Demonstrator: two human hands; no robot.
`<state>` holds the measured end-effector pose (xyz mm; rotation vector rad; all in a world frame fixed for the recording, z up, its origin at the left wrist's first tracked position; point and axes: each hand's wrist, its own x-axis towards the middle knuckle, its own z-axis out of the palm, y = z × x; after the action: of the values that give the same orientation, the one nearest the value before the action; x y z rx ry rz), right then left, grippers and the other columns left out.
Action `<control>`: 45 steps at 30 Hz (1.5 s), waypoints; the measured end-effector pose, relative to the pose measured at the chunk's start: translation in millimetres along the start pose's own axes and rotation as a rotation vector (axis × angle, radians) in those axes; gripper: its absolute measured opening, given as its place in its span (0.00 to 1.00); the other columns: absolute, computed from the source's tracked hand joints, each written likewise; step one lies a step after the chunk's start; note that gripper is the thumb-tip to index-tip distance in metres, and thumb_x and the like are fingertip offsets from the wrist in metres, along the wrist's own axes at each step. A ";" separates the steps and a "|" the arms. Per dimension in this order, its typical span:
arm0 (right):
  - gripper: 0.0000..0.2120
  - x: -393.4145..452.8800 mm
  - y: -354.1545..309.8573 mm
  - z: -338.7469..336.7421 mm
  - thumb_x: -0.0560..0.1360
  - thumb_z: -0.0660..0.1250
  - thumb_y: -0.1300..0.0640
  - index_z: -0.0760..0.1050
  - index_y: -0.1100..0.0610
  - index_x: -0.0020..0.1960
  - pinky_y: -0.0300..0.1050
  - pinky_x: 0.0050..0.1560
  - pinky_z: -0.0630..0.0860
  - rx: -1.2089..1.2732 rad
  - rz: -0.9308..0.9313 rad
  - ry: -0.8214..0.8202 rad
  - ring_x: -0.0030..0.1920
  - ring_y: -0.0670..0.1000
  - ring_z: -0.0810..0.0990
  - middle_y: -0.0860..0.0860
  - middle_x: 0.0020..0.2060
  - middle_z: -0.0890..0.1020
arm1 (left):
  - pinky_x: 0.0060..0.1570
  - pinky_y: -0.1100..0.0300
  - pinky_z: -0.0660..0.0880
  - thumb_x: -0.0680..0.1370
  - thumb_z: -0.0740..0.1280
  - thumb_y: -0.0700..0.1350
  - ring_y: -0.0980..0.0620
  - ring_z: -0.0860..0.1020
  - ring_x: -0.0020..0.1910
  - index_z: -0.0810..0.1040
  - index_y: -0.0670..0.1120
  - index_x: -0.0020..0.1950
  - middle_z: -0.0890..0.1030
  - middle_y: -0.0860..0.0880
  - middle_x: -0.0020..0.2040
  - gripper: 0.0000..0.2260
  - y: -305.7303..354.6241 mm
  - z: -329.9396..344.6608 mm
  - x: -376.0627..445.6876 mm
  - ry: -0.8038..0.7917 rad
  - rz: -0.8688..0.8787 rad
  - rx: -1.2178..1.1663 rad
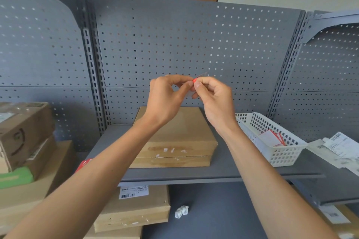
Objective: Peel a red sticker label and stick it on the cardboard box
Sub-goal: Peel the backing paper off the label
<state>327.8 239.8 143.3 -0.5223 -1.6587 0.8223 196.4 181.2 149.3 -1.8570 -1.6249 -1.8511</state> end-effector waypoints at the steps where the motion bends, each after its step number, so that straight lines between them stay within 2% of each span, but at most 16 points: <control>1: 0.07 -0.2 -0.8 -0.3 0.81 0.65 0.66 0.81 0.67 0.52 0.31 0.41 0.76 0.001 0.003 -0.001 0.36 0.38 0.82 0.52 0.40 0.84 | 0.55 0.54 0.79 0.81 0.70 0.45 0.56 0.84 0.46 0.88 0.49 0.49 0.87 0.57 0.44 0.07 0.4 -0.2 -0.4 0.002 0.002 0.001; 6: 0.07 -0.7 -2.4 0.0 0.80 0.66 0.65 0.82 0.66 0.51 0.30 0.40 0.75 0.012 0.036 -0.005 0.34 0.39 0.82 0.51 0.39 0.85 | 0.53 0.58 0.78 0.80 0.70 0.44 0.57 0.83 0.46 0.88 0.49 0.49 0.87 0.58 0.43 0.06 0.8 -1.0 -1.5 0.007 0.012 0.012; 10: 0.07 -0.6 -4.0 0.8 0.80 0.66 0.66 0.82 0.67 0.51 0.30 0.39 0.75 0.023 0.044 -0.005 0.34 0.39 0.81 0.55 0.41 0.84 | 0.55 0.56 0.78 0.80 0.70 0.44 0.56 0.83 0.46 0.88 0.50 0.48 0.86 0.59 0.43 0.06 0.6 -2.2 -2.1 0.009 0.022 0.028; 18: 0.07 1.5 -1.1 2.7 0.80 0.66 0.64 0.82 0.64 0.50 0.35 0.43 0.79 -0.025 0.025 0.000 0.36 0.43 0.82 0.53 0.40 0.85 | 0.58 0.53 0.77 0.80 0.70 0.44 0.57 0.83 0.47 0.88 0.50 0.47 0.86 0.61 0.43 0.07 1.5 -5.4 -2.1 -0.019 0.035 0.043; 21: 0.07 0.0 -0.4 2.0 0.81 0.66 0.61 0.82 0.62 0.50 0.37 0.45 0.80 -0.120 -0.033 -0.007 0.39 0.46 0.84 0.53 0.40 0.86 | 0.56 0.59 0.75 0.81 0.69 0.44 0.58 0.82 0.49 0.88 0.50 0.49 0.84 0.63 0.42 0.08 1.0 -7.0 -1.6 -0.048 0.043 0.063; 25: 0.08 -1.4 -0.4 -0.5 0.82 0.64 0.59 0.82 0.58 0.50 0.43 0.47 0.80 -0.239 -0.100 -0.040 0.42 0.48 0.84 0.50 0.40 0.85 | 0.47 0.72 0.69 0.82 0.68 0.45 0.60 0.81 0.50 0.88 0.50 0.50 0.84 0.63 0.43 0.08 -2.0 -10.1 0.0 -0.089 0.048 0.089; 28: 0.09 -3.1 -0.1 -1.0 0.82 0.64 0.58 0.82 0.58 0.49 0.47 0.47 0.79 -0.268 -0.113 -0.044 0.42 0.49 0.84 0.51 0.40 0.85 | 0.43 0.75 0.67 0.82 0.68 0.44 0.59 0.81 0.49 0.88 0.50 0.51 0.85 0.59 0.45 0.08 -3.7 -10.6 -0.1 -0.104 0.074 0.121; 31: 0.09 -4.3 0.1 -1.3 0.83 0.63 0.58 0.81 0.57 0.49 0.46 0.46 0.79 -0.277 -0.123 -0.041 0.42 0.49 0.83 0.51 0.40 0.85 | 0.43 0.71 0.69 0.82 0.68 0.44 0.56 0.81 0.48 0.87 0.48 0.51 0.86 0.56 0.45 0.08 -4.0 -10.1 -1.0 -0.096 0.130 0.179; 34: 0.08 -4.5 0.2 -2.0 0.82 0.63 0.60 0.81 0.58 0.50 0.39 0.44 0.78 -0.276 -0.120 -0.048 0.41 0.46 0.83 0.46 0.40 0.84 | 0.45 0.63 0.74 0.82 0.68 0.44 0.55 0.81 0.48 0.87 0.49 0.51 0.87 0.54 0.46 0.07 -5.4 -10.7 -1.0 -0.085 0.154 0.209; 37: 0.08 -5.4 -0.1 -2.0 0.82 0.63 0.61 0.82 0.59 0.51 0.34 0.44 0.77 -0.255 -0.100 -0.059 0.40 0.45 0.83 0.46 0.41 0.85 | 0.47 0.61 0.76 0.82 0.68 0.44 0.55 0.82 0.49 0.87 0.48 0.52 0.87 0.54 0.46 0.08 -6.7 -11.5 -1.3 -0.083 0.164 0.223; 39: 0.08 -6.1 -0.6 -1.8 0.82 0.64 0.61 0.82 0.60 0.50 0.36 0.44 0.78 -0.230 -0.095 -0.051 0.40 0.47 0.83 0.49 0.41 0.85 | 0.47 0.57 0.77 0.81 0.68 0.44 0.54 0.82 0.49 0.87 0.48 0.52 0.87 0.53 0.46 0.07 -8.0 -11.1 -1.7 -0.079 0.178 0.235; 43: 0.07 -6.7 -0.4 -1.3 0.81 0.65 0.61 0.82 0.60 0.48 0.49 0.47 0.80 -0.177 -0.080 -0.023 0.41 0.54 0.84 0.54 0.41 0.86 | 0.46 0.53 0.77 0.81 0.68 0.44 0.52 0.82 0.48 0.87 0.48 0.52 0.87 0.52 0.46 0.07 -10.2 -9.3 -3.6 -0.062 0.197 0.241; 45: 0.06 -6.7 -0.9 -1.2 0.80 0.66 0.62 0.82 0.61 0.48 0.50 0.48 0.80 -0.162 -0.068 -0.024 0.42 0.55 0.84 0.54 0.41 0.86 | 0.47 0.52 0.78 0.81 0.69 0.43 0.52 0.82 0.48 0.87 0.48 0.53 0.87 0.52 0.46 0.07 -9.9 -9.4 -4.4 -0.062 0.204 0.245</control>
<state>330.7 234.8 139.7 -0.5670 -1.7647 0.6502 184.4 176.7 142.7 -1.9067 -1.5331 -1.4578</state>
